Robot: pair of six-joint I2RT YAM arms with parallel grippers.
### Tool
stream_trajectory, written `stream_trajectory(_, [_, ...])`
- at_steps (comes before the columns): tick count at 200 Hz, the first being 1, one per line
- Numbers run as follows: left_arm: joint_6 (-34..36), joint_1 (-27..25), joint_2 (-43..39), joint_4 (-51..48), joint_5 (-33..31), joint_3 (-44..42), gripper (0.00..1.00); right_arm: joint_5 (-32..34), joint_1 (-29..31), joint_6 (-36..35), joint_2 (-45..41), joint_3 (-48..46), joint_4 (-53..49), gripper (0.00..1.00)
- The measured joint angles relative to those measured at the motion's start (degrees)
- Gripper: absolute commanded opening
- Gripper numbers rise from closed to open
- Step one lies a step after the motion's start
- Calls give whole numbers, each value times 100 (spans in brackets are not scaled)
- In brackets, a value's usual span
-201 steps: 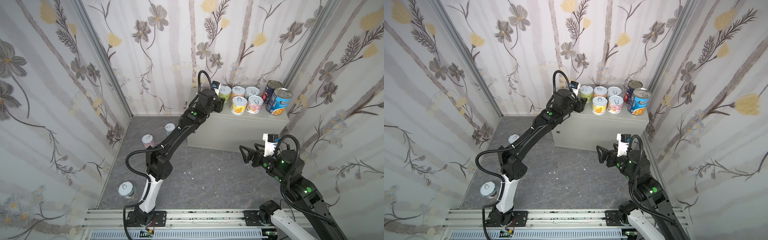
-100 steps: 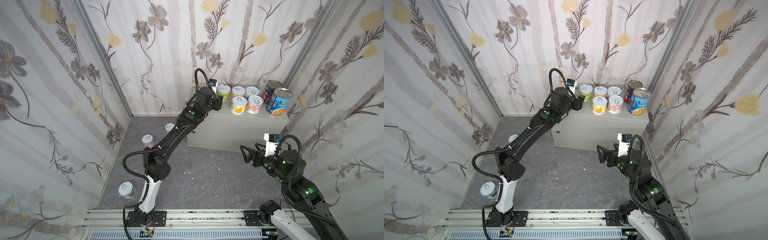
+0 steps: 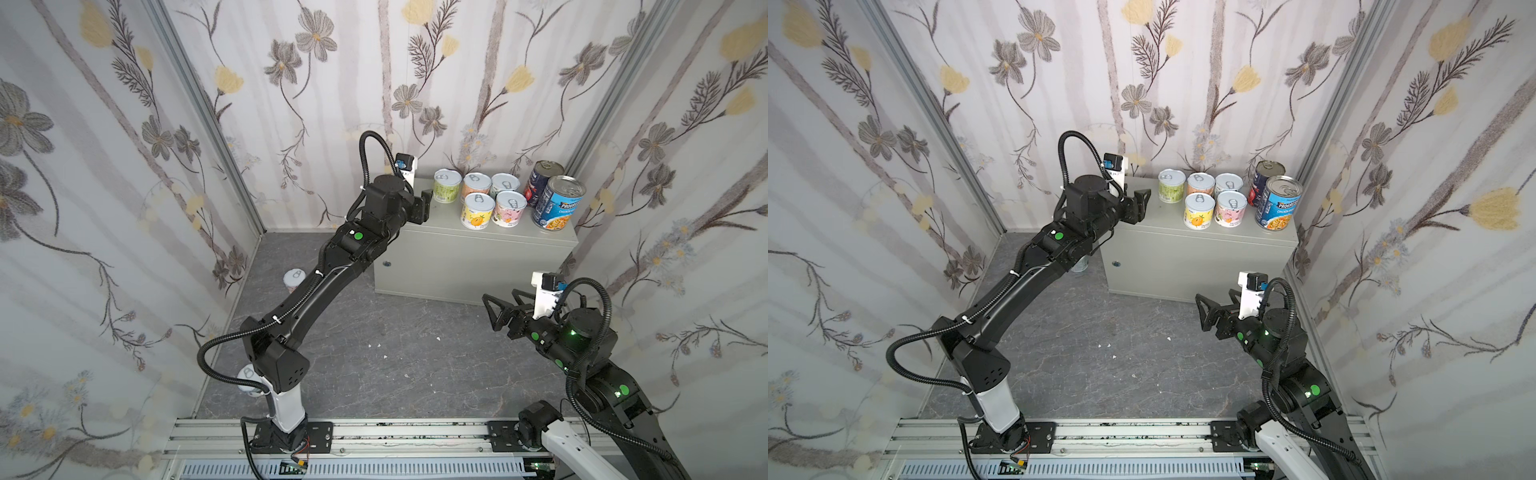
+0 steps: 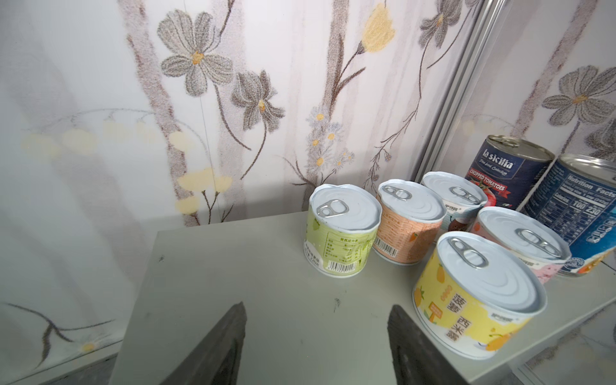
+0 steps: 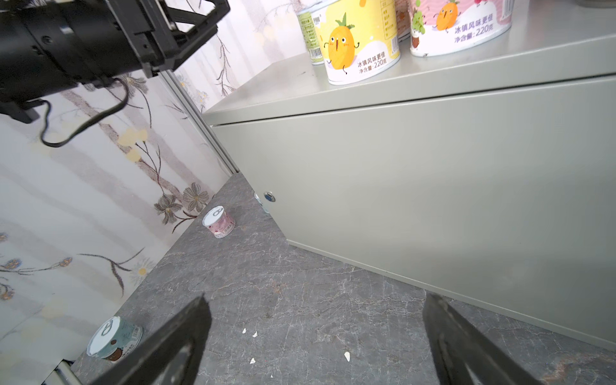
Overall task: Place and organize the canned foods onto the counter
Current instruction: 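Swing the left gripper down to the pink floor can while the right arm draws back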
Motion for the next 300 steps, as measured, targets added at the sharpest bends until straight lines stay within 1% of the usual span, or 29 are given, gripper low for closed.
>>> stream_trajectory(31, [-44, 4, -896, 20, -275, -986, 71, -214, 101, 120, -103, -155, 31, 100])
stream_trajectory(59, [-164, 94, -1834, 33, -568, -2041, 74, -262, 420, 273, -210, -299, 151, 100])
stream_trajectory(86, [-328, 323, -2704, 28, -800, -3077, 78, -190, 1121, 404, -103, -538, 380, 100])
stream_trajectory(119, [-610, 778, -3742, 13, -916, -4297, 84, 184, 2052, 595, 293, -817, 597, 100])
stream_trajectory(136, [-748, 1027, -4151, -17, -907, -4833, 88, 341, 2509, 667, 518, -946, 809, 100])
stream_trajectory(156, [-905, 1408, -4446, -55, -855, -5331, 93, 518, 2924, 774, 874, -1060, 1104, 100])
stream_trajectory(185, [-1093, 2081, -4511, -146, -501, -5910, 100, 680, 3327, 852, 1401, -1110, 1438, 100])
stream_trajectory(208, [-1202, 2575, -4385, -240, -286, -6164, 100, 684, 3401, 925, 1692, -1248, 1843, 100])
stream_trajectory(231, [-1244, 3016, -4159, -269, -140, -6216, 100, 664, 3432, 1003, 1919, -1429, 2146, 100])
stream_trajectory(255, [-1307, 3311, -3810, -247, -127, -6214, 100, 658, 3447, 1047, 2151, -1593, 2492, 100])
stream_trajectory(300, [-1349, 3602, -2946, -133, -142, -6037, 100, 487, 3447, 1086, 2774, -1639, 2973, 100])
